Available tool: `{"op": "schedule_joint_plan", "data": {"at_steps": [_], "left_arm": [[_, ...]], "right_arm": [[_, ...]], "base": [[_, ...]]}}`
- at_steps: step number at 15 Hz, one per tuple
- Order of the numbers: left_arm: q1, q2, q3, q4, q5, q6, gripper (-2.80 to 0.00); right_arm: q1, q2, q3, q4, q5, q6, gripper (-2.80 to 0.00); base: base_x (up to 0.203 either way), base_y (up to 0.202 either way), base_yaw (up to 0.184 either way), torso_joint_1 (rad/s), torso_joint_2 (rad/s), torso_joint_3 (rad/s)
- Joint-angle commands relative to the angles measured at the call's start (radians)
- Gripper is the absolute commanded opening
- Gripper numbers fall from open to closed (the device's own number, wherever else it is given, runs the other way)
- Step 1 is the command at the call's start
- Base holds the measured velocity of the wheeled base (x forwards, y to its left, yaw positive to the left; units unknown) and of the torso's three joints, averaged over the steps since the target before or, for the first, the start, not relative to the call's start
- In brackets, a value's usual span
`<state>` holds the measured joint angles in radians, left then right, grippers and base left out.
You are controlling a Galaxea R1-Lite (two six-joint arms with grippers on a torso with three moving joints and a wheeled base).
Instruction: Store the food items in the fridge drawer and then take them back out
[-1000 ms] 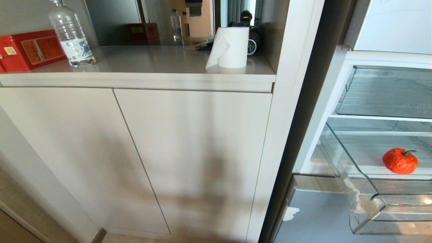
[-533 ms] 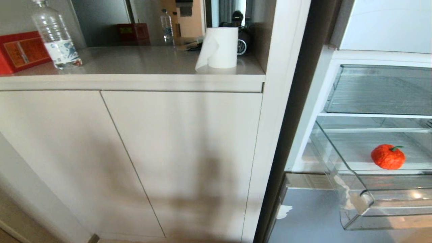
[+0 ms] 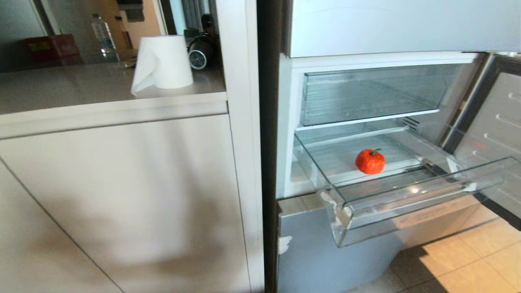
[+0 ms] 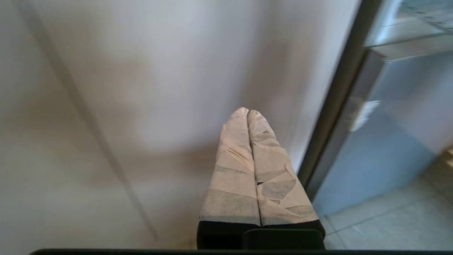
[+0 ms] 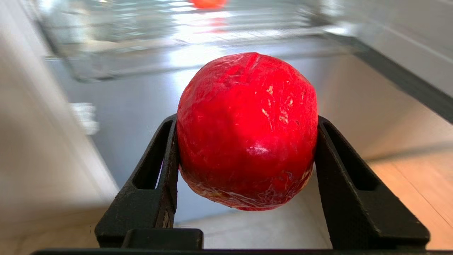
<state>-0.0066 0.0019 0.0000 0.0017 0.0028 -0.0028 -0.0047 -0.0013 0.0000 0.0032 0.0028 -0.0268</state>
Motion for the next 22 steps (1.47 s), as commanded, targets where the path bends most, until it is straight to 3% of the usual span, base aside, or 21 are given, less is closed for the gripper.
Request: {"op": "schedule_joint_plan", "data": {"at_steps": [1,9,13,14,17,19,22], "left_arm": [[0.000,0.001,0.000,0.000,0.000,0.000,-2.80],[0.000,0.001,0.000,0.000,0.000,0.000,-2.80],[0.000,0.001,0.000,0.000,0.000,0.000,-2.80],[0.000,0.001,0.000,0.000,0.000,0.000,-2.80],[0.000,0.001,0.000,0.000,0.000,0.000,-2.80],[0.000,0.001,0.000,0.000,0.000,0.000,-2.80],[0.000,0.001,0.000,0.000,0.000,0.000,-2.80]], "right_arm": [[0.000,0.001,0.000,0.000,0.000,0.001,-2.80],[0.000,0.001,0.000,0.000,0.005,-0.011,-2.80],[0.002,0.008,-0.014,-0.002,-0.002,0.004,-2.80],[0.001,0.037,-0.032,-0.001,-0.009,0.018,-2.80],[-0.019,0.219,-0.180,0.004,-0.093,0.165,-2.80],[-0.162,0.391,-0.286,0.007,-0.116,0.239,-2.80],[-0.517,0.589,-0.374,-0.006,-0.092,0.256,-2.80]], "base": [[0.001,0.007,-0.176,0.002,0.00,0.012],[-0.001,0.007,-0.176,0.002,0.00,0.002],[-0.002,0.003,-0.051,0.002,0.00,0.000],[0.000,0.000,0.000,0.000,0.00,0.000],[0.000,0.000,0.000,0.000,0.00,0.000],[0.000,0.000,0.000,0.000,0.00,0.000],[0.000,0.000,0.000,0.000,0.00,0.000]]}}
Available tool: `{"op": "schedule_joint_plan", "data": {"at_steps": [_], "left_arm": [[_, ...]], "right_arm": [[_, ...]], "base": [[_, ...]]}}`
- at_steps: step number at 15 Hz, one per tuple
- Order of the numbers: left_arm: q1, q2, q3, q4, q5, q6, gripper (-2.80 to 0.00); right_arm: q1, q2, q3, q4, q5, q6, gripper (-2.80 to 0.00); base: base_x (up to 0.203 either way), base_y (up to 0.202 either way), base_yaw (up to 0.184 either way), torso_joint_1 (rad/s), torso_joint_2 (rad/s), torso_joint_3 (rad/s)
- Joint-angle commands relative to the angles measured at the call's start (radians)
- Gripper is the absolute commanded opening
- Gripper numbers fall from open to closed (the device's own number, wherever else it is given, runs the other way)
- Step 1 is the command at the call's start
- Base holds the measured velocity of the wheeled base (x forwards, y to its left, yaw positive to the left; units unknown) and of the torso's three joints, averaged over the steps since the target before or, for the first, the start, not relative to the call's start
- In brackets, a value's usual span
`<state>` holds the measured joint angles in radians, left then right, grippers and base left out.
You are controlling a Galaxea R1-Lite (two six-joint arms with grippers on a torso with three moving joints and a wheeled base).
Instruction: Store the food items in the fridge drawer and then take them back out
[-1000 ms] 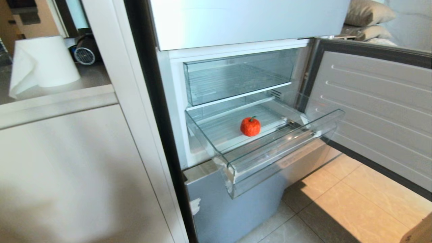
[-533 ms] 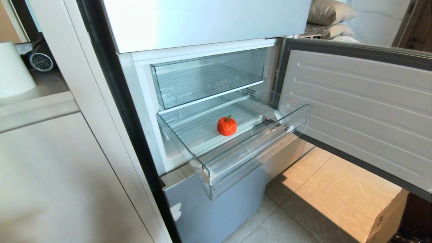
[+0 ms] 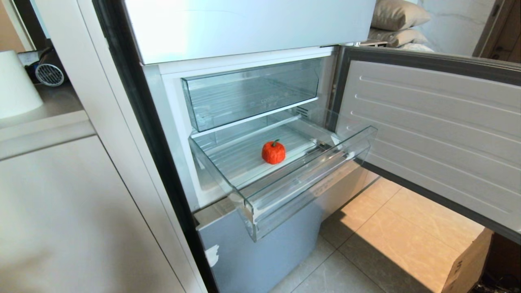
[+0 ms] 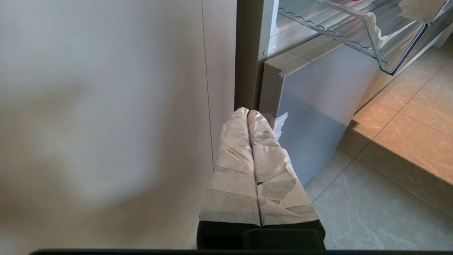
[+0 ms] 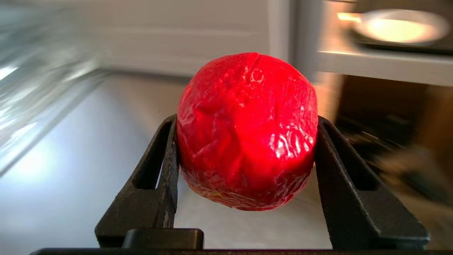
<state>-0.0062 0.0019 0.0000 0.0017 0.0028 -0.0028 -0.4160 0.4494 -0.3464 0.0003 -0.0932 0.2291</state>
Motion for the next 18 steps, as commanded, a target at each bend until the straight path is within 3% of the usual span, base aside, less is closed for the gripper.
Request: {"op": "schedule_joint_plan", "data": {"at_steps": [1,3,6,12,15,18], "left_arm": [[-0.001,0.001,0.000,0.000,0.000,0.000,-2.80],[0.000,0.001,0.000,0.000,0.000,0.000,-2.80],[0.000,0.001,0.000,0.000,0.000,0.000,-2.80],[0.000,0.001,0.000,0.000,0.000,-0.001,-2.80],[-0.001,0.001,0.000,0.000,0.000,-0.001,-2.80],[0.000,0.001,0.000,0.000,0.000,0.000,-2.80]], "right_arm": [[-0.222,0.191,-0.040,-0.023,0.031,-0.015,-2.80],[-0.460,0.330,-0.065,-0.109,0.099,-0.041,-2.80],[-0.649,0.561,-0.106,-0.289,0.151,-0.062,-2.80],[-0.807,0.976,-0.275,-0.572,0.161,-0.073,-2.80],[-0.882,1.143,-0.414,-0.627,0.162,-0.079,-2.80],[-0.905,1.327,-0.534,-0.673,0.166,-0.101,-2.80]], "base": [[0.000,0.000,0.000,0.000,0.00,0.000],[0.000,0.000,0.000,0.000,0.00,0.000],[0.000,0.000,0.000,0.000,0.00,0.000],[0.000,0.000,0.000,0.000,0.00,0.000],[0.000,0.000,0.000,0.000,0.00,0.000],[0.000,0.000,0.000,0.000,0.00,0.000]]}}
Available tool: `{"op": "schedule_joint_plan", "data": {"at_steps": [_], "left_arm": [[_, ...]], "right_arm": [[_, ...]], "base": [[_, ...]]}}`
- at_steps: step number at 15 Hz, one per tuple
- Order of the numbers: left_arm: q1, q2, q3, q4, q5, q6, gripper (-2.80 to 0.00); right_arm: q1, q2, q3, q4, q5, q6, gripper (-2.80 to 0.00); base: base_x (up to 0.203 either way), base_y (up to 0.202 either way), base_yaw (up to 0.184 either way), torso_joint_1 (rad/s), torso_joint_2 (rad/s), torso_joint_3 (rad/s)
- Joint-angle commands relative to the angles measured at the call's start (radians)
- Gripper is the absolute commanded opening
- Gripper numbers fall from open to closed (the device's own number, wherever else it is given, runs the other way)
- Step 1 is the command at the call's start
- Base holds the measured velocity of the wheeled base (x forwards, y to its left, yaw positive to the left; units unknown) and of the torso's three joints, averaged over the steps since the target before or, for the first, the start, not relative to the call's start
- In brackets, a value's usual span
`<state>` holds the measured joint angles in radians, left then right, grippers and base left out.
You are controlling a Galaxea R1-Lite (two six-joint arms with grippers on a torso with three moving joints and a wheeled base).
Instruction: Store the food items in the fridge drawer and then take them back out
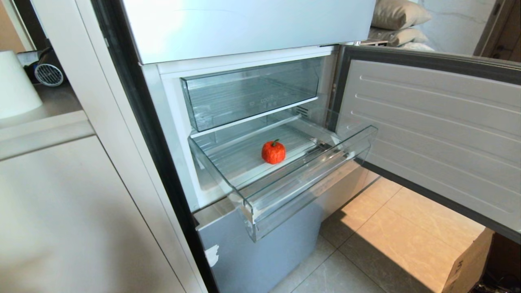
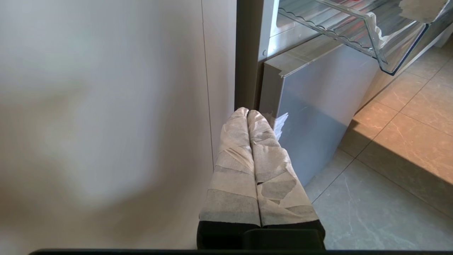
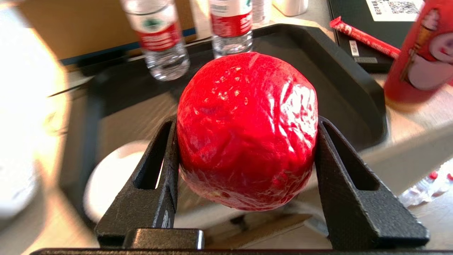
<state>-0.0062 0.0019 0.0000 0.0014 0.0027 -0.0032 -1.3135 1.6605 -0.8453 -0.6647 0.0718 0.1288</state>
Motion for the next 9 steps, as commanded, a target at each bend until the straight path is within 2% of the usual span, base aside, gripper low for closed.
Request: {"op": "schedule_joint_plan", "data": {"at_steps": [1,5,9], "left_arm": [[0.000,0.001,0.000,0.000,0.000,0.000,-2.80],[0.000,0.001,0.000,0.000,0.000,-0.001,-2.80],[0.000,0.001,0.000,0.000,0.000,0.000,-2.80]], "right_arm": [[-0.011,0.176,-0.067,-0.045,0.006,-0.013,-2.80],[-0.015,0.405,-0.199,-0.264,0.053,-0.036,-2.80],[-0.015,0.558,-0.335,-0.339,0.073,-0.085,-2.80]], "base": [[0.000,0.000,0.000,0.000,0.00,0.000],[0.000,0.000,0.000,0.000,0.00,0.000],[0.000,0.000,0.000,0.000,0.00,0.000]]}}
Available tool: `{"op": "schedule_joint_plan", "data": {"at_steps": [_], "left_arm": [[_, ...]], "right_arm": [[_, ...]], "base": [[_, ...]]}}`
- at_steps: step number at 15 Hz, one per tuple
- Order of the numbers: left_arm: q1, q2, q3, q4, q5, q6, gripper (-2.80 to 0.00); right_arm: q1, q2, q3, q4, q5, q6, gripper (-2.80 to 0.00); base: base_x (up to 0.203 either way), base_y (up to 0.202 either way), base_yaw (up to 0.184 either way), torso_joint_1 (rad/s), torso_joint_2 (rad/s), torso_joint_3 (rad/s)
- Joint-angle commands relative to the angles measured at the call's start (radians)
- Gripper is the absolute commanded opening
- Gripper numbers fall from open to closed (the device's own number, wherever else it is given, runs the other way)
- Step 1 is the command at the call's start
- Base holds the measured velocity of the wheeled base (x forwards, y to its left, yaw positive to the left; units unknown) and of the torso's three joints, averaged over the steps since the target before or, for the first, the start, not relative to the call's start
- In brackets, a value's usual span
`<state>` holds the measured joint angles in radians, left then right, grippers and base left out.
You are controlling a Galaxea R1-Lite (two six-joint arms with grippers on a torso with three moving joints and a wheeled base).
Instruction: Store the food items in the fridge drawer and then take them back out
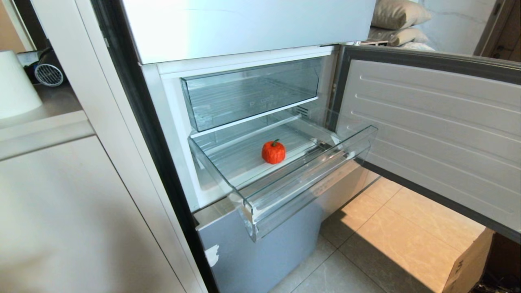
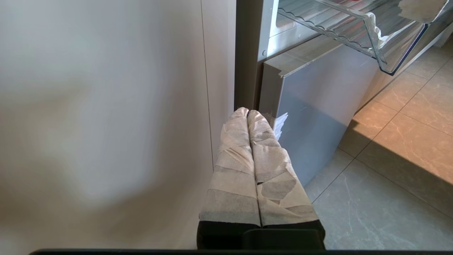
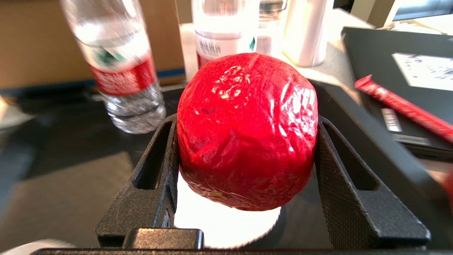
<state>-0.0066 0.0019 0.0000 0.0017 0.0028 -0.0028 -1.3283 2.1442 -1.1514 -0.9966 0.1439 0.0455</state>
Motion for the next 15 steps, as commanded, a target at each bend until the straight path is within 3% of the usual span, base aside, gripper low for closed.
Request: {"op": "schedule_joint_plan", "data": {"at_steps": [1,3,12,13,15], "left_arm": [[-0.001,0.001,0.000,0.000,0.000,0.000,-2.80],[0.000,0.001,0.000,0.000,0.000,0.000,-2.80],[0.000,0.001,0.000,0.000,0.000,0.000,-2.80],[0.000,0.001,0.000,0.000,0.000,0.000,-2.80],[0.000,0.001,0.000,0.000,0.000,0.000,-2.80]], "right_arm": [[0.000,0.093,-0.041,-0.008,0.025,-0.006,-2.80],[0.000,0.114,-0.043,-0.007,0.058,-0.009,-2.80],[0.003,0.149,-0.076,-0.007,0.062,-0.052,-2.80],[0.003,0.149,-0.076,-0.007,0.062,-0.052,0.00],[0.003,0.149,-0.077,-0.007,0.062,-0.052,0.00]], "base": [[0.000,0.000,0.000,0.000,0.00,0.000],[0.000,0.000,0.000,0.000,0.00,0.000],[0.000,0.000,0.000,0.000,0.00,0.000],[0.000,0.000,0.000,0.000,0.00,0.000],[0.000,0.000,0.000,0.000,0.00,0.000]]}}
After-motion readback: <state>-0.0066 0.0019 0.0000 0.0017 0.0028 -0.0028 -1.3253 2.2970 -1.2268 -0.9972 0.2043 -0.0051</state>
